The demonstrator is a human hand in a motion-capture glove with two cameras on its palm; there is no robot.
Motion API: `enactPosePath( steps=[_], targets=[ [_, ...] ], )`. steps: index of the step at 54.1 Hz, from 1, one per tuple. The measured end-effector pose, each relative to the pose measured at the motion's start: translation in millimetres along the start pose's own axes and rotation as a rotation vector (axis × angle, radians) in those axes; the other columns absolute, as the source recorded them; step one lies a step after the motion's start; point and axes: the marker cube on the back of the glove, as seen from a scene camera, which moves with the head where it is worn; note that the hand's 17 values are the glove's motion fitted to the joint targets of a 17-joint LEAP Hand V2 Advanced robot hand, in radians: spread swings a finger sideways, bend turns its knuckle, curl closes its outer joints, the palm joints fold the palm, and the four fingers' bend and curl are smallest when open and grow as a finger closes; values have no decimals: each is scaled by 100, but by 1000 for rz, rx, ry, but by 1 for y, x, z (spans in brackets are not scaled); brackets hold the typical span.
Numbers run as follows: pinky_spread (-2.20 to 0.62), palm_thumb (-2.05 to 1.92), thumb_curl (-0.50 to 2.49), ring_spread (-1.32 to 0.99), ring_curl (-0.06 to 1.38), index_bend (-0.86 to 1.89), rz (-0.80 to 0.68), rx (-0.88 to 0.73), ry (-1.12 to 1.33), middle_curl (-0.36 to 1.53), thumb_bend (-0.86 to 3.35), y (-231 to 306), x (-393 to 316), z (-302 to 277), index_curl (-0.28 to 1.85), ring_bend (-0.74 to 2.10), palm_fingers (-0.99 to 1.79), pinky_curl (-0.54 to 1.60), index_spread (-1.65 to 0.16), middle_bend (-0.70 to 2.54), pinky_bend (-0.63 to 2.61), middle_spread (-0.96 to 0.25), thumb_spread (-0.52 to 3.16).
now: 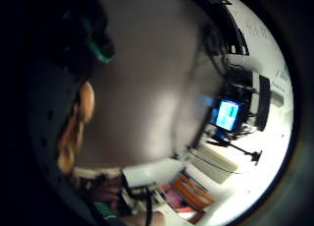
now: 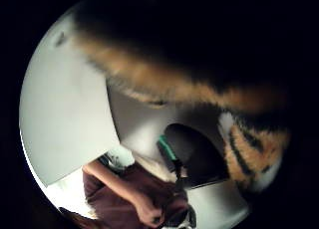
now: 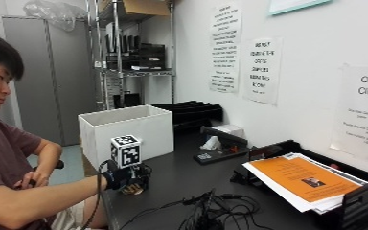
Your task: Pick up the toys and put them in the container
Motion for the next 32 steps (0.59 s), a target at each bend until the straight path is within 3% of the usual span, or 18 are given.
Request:
enactPosePath(
  steps=[4, 17, 24, 32],
  targets=[
    [-7, 8, 35, -13, 54, 16, -13, 95, -10, 43, 2, 1, 0, 1, 11, 86, 41, 32, -14, 50, 95, -7, 122],
    [-25, 50, 49, -30, 60, 39, -54, 68, -36, 57, 21, -12, 0, -2, 22, 106, 97, 28, -22, 83, 77, -26, 124],
    [-31, 64, 59, -35, 63, 55, -45, -60, -105, 65, 24, -28, 3, -27, 30, 105, 107, 30, -26, 96, 74, -27, 109],
    [-34, 67, 69, -39, 66, 76, -37, 1, -92, 73, 23, -49, 6, -103, 41, 105, 109, 33, -29, 104, 74, -27, 93]
  ],
)
